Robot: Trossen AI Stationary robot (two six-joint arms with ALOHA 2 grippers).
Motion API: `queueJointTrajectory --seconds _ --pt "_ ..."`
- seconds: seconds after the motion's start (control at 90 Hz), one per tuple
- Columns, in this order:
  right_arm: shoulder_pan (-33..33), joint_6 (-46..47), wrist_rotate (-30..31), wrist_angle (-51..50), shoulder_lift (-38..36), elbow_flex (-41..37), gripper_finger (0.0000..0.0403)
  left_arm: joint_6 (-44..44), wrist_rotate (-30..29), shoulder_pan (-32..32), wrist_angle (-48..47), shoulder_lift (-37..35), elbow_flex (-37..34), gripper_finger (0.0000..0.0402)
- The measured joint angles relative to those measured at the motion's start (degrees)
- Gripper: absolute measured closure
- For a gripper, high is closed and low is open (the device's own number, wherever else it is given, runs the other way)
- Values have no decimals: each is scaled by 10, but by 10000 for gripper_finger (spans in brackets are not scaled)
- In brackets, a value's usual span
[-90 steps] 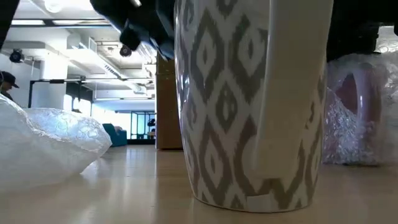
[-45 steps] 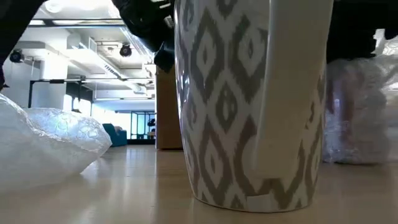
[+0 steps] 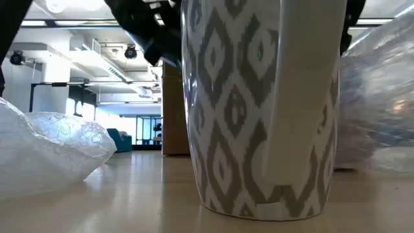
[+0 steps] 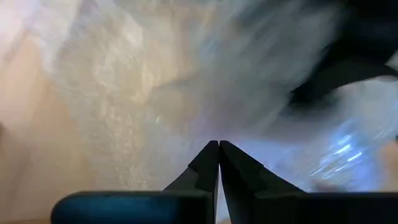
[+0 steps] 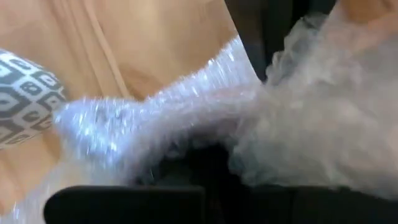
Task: Wrap mug
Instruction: Wrap the purple mug using the right bubble wrap
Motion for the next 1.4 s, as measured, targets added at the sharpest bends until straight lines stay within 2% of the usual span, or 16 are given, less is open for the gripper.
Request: queueJointTrajectory --seconds 0.167,0.3,0.522,0.767,1.078,1.156,1.244,1.289,1.333,1.4 --pt "0 -11 3 -61 -18 32 403 7 4 -7 -63 -71 -3 402" --pt "0 -10 7 -62 -24 31 403 8 5 -22 -21 -92 -2 402" --pt "5 -9 28 -63 -17 22 403 2 6 -41 94 -12 6 402" --pt "14 -9 21 -69 -20 26 403 2 5 -43 84 74 63 402" --pt "28 -17 -44 -140 -85 100 403 2 5 -44 73 78 68 402" --pt "31 -10 -2 -190 -115 104 403 3 5 -44 72 78 68 402" --pt "33 26 130 -235 -140 81 403 3 5 -44 71 78 68 402" --pt "31 40 177 -246 -145 59 403 4 5 -44 71 78 68 402" --pt "27 44 198 -226 -146 38 403 4 6 -44 71 77 68 402" --pt "26 29 178 -166 -145 6 403 4 5 -44 72 77 67 402"
